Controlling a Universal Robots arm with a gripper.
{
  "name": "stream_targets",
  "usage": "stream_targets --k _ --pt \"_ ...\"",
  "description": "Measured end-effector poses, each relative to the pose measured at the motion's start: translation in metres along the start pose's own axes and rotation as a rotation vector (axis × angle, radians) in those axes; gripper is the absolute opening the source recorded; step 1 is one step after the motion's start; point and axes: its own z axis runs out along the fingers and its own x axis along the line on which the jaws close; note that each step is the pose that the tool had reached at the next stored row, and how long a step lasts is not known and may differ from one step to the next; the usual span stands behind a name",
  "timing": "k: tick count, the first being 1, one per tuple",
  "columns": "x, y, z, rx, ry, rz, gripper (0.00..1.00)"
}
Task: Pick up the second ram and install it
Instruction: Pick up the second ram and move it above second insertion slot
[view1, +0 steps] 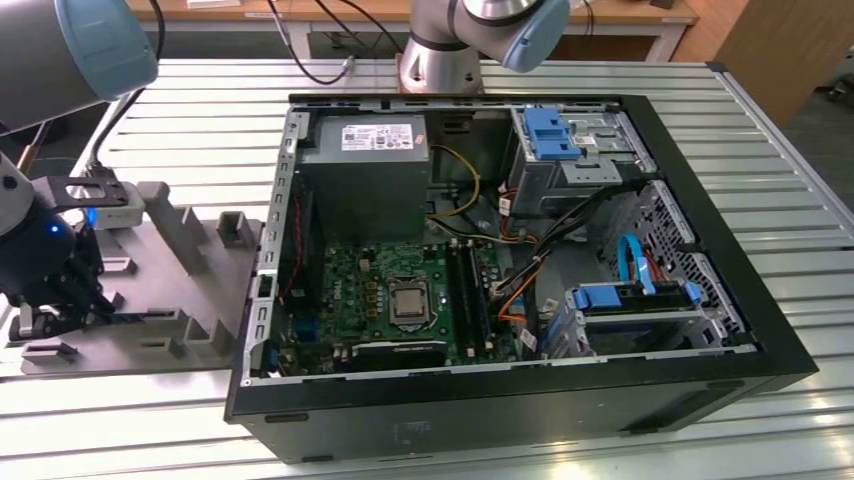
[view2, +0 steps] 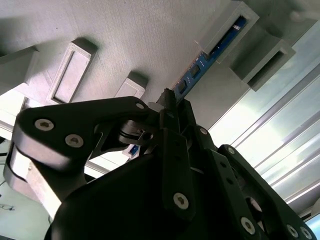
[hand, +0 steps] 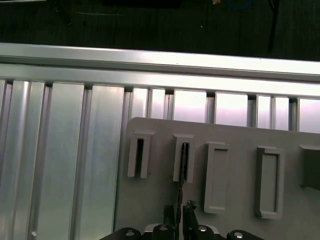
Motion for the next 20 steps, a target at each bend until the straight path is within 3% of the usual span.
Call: stream_targets --k 10,11,20 --pt "0.0 0.0 0.0002 0.0 0.0001 0.0 0.2" --pt "0.0 0.0 0.0002 0.0 0.0 0.0 0.13" --pt "0.0 0.0 0.0004 0.0 0.0 0.0 0.13"
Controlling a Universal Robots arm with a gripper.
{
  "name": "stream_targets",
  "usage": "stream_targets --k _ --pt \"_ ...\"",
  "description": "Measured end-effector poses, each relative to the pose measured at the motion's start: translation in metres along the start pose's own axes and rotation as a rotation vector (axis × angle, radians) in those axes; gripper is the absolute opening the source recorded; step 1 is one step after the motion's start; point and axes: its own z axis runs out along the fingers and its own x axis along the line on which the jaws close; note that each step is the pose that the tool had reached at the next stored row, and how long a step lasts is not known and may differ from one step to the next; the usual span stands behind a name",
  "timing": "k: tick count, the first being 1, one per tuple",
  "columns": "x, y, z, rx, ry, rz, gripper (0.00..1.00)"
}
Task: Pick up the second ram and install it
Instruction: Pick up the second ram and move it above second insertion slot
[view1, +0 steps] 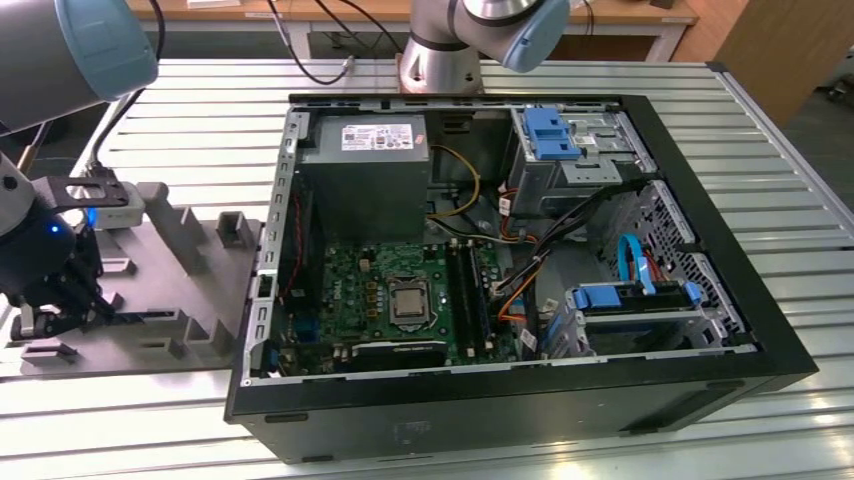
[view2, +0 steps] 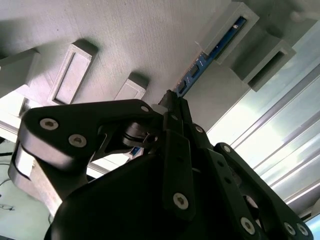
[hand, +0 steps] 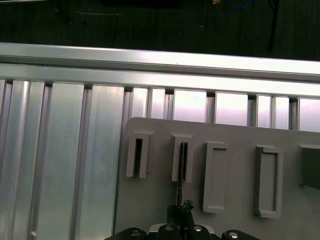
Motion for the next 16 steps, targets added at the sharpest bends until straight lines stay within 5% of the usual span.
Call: stream_targets --k 16 --pt "0.0 0.0 0.0001 0.0002 -0.0002 0.008 0.13"
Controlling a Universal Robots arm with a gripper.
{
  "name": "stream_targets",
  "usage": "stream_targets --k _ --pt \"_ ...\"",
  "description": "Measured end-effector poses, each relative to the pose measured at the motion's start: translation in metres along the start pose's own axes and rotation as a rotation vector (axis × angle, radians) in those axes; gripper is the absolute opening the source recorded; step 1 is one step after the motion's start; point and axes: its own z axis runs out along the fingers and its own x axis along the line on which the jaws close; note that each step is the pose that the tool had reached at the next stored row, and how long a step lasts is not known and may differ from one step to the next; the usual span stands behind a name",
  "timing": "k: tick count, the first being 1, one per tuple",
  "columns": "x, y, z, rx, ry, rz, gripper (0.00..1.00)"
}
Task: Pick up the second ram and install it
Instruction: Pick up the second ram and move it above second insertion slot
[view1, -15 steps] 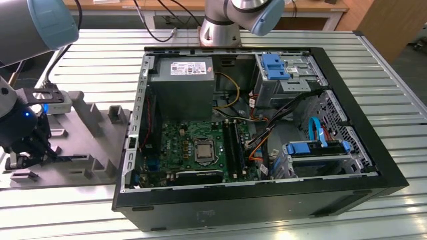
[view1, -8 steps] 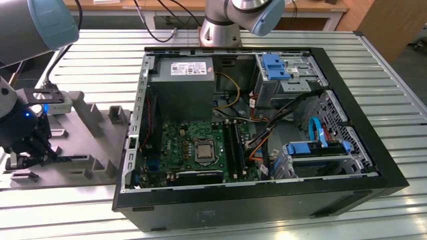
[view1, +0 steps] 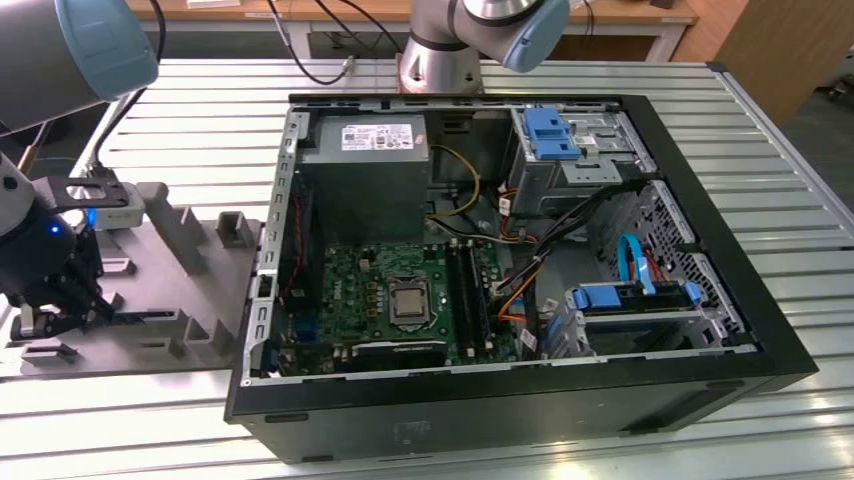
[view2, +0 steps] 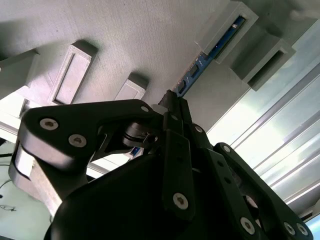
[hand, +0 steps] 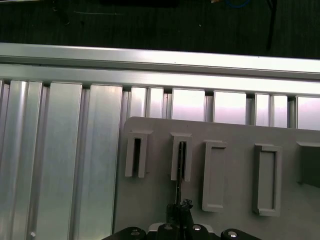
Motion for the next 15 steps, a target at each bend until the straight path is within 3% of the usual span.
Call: stream_targets --k 5,15 --pt "0.0 0.0 -0.001 0.0004 -0.0004 0.0 0.13" --pt "-0.0003 0.0005 -0.0143 0.0 0.0 0.0 0.13"
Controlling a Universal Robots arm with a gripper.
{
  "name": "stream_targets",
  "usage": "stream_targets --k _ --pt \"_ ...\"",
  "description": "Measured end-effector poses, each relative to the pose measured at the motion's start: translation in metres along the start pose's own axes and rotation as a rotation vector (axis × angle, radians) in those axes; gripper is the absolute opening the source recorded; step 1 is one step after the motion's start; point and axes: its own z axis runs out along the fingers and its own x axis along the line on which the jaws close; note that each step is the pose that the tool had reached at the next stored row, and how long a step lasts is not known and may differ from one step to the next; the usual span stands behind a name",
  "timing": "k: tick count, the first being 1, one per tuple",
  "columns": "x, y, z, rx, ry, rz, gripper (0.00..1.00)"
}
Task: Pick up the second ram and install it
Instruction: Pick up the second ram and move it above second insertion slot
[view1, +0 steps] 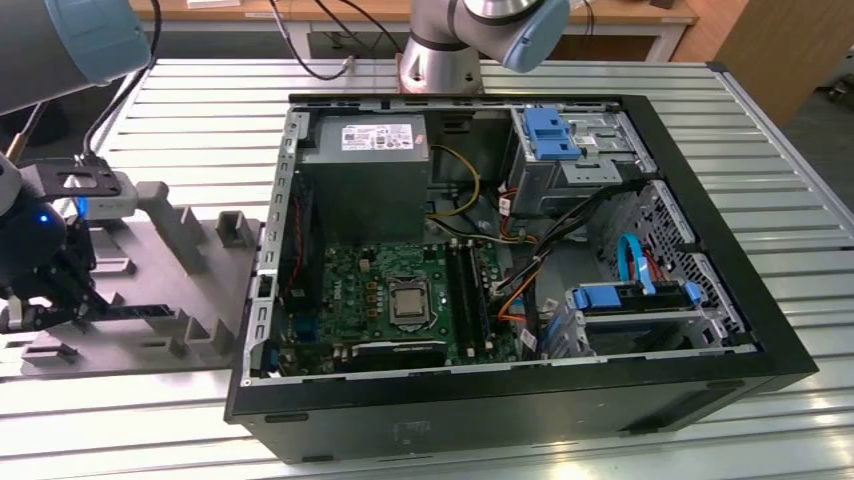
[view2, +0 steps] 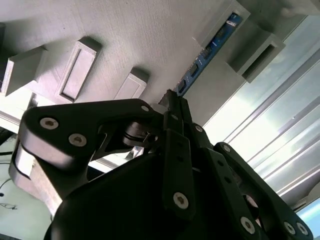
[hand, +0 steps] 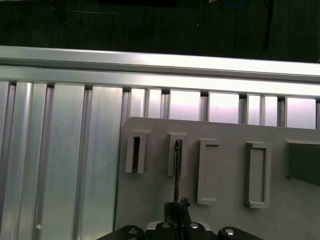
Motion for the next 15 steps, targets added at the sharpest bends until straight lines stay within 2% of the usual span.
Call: stream_targets --k 11,15 --pt "-0.0004 0.0007 -0.0216 0.0 0.0 0.0 0.13" --pt "-0.0005 0.0007 -0.0219 0.0002 -0.0002 0.003 0.13"
